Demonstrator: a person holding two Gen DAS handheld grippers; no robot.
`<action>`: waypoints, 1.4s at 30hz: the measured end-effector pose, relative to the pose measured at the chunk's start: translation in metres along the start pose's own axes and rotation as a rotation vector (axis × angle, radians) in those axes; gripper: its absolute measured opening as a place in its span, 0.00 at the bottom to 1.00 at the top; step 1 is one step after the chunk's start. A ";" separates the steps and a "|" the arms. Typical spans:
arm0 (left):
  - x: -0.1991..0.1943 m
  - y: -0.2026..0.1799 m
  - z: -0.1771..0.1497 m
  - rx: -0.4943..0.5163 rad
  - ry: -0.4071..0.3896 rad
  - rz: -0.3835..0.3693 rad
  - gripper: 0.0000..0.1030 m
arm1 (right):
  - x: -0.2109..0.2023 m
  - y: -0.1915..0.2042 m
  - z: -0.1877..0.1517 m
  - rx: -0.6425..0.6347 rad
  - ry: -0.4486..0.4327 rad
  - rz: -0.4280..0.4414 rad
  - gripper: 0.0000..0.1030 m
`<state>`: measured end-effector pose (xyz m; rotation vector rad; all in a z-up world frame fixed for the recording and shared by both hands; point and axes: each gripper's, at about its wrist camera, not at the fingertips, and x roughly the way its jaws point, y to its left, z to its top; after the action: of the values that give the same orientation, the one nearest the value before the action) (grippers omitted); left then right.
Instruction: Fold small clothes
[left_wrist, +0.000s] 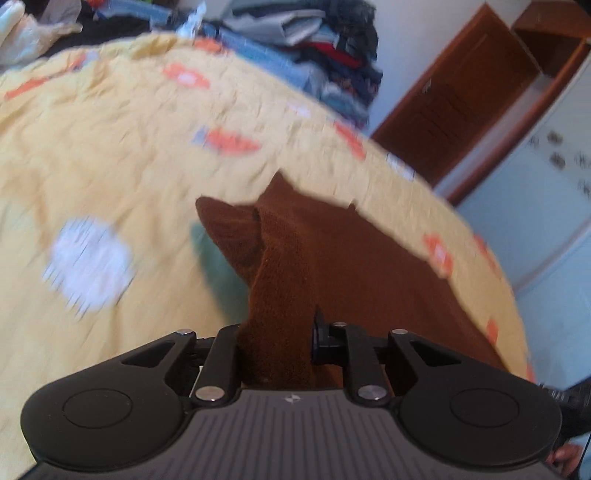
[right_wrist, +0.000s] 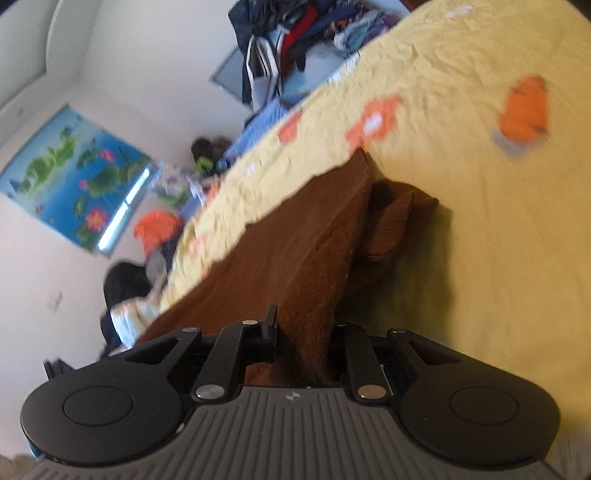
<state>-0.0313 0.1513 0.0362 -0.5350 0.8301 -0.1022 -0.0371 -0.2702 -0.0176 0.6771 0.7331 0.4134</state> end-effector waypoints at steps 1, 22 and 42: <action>-0.004 0.010 -0.010 0.005 0.027 0.012 0.22 | -0.007 -0.004 -0.012 0.013 0.012 -0.022 0.24; 0.143 -0.053 0.105 0.387 -0.047 0.289 0.03 | 0.136 0.027 0.118 -0.333 0.027 -0.314 0.11; 0.108 -0.114 0.056 0.627 -0.269 0.234 0.70 | 0.086 0.065 0.080 -0.353 -0.224 -0.259 0.69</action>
<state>0.0960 0.0445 0.0496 0.1389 0.5501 -0.0682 0.0722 -0.2093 0.0306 0.2841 0.5093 0.2156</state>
